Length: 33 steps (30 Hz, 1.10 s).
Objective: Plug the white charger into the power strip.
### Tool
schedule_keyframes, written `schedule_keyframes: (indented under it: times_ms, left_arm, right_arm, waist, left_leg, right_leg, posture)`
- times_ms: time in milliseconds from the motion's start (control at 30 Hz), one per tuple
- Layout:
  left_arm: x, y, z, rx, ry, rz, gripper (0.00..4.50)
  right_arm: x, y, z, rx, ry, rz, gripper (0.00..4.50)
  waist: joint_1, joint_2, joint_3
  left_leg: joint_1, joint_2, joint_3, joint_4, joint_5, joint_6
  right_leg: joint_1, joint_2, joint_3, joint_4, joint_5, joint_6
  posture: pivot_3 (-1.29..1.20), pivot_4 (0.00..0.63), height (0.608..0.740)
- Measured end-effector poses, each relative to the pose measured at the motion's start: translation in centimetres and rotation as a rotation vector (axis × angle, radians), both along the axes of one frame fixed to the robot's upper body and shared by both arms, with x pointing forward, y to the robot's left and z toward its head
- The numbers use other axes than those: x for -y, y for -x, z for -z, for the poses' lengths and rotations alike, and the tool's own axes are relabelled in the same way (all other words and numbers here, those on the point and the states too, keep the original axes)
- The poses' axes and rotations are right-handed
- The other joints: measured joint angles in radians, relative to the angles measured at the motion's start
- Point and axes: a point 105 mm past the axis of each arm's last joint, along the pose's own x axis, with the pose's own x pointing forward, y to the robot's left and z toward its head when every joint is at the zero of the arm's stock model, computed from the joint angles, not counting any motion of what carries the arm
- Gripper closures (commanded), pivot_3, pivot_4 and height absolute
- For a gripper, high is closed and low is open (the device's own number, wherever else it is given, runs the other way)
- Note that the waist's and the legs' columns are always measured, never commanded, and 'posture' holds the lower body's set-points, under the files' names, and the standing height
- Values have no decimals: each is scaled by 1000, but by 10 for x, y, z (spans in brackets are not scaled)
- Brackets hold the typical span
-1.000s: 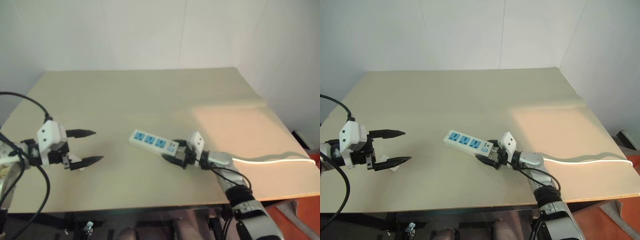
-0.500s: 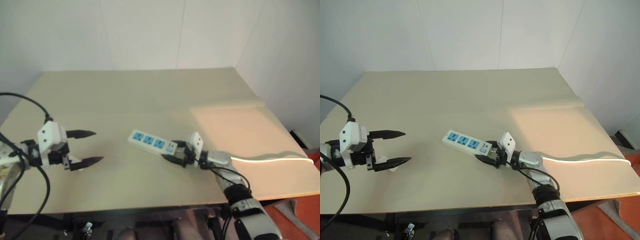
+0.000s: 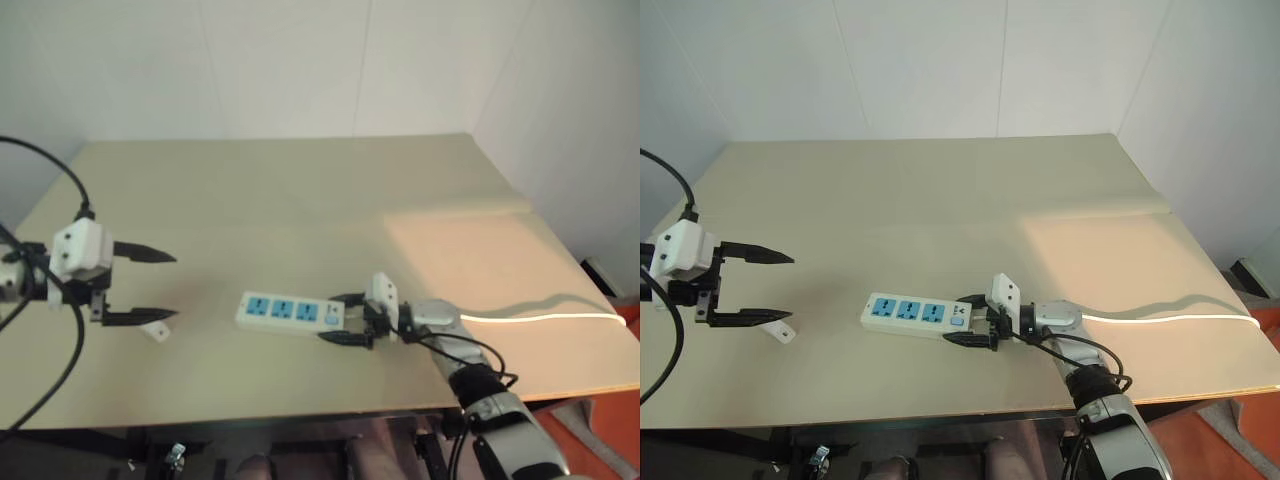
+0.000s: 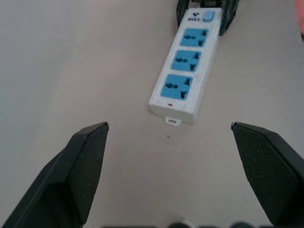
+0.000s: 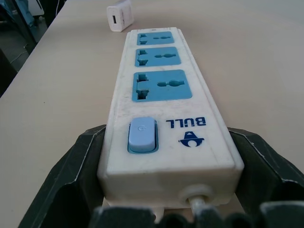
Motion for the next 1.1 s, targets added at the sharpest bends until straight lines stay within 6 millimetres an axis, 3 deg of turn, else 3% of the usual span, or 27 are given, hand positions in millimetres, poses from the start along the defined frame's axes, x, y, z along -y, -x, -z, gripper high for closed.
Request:
schedule_keyframes:
  times_ms: [167, 500, 800, 1100]
  left_arm:
    - [-15, -6, -10, 2, -326, 73, 0]
    - [-6, -25, 39, -119, -668, 340, 0]
    - [-8, -30, 47, -157, -831, 484, 0]
    - [-10, -32, 61, -214, -868, 533, 0]
  right_arm:
    - [0, 0, 1, -5, 5, -11, 1053]
    - [-4, 1, 1, 0, 6, -22, 1053]
    - [-3, 1, 1, 4, 7, -12, 1053]
    - [-4, 2, 1, 1, 0, 9, 1053]
  waist:
    - [1, 0, 0]
    - [1, 0, 0]
    - [5, 0, 0]
    - [9, 0, 0]
  left_leg:
    - [0, -2, 0, 0, 0, 0]
    - [-2, -1, 0, 1, 0, 0]
    - [-1, -1, 0, 3, 0, 1]
    - [-2, -1, 0, 4, 0, 1]
  right_leg:
    - [0, -1, 1, 1, -1, 2]
    - [-1, 0, 1, 1, -2, 3]
    - [-1, 0, 2, 2, -2, 3]
    - [-1, 0, 1, 3, -2, 3]
  posture:
    - [0, 150, 740]
    - [0, 150, 740]
    - [0, 150, 740]
    - [0, 150, 740]
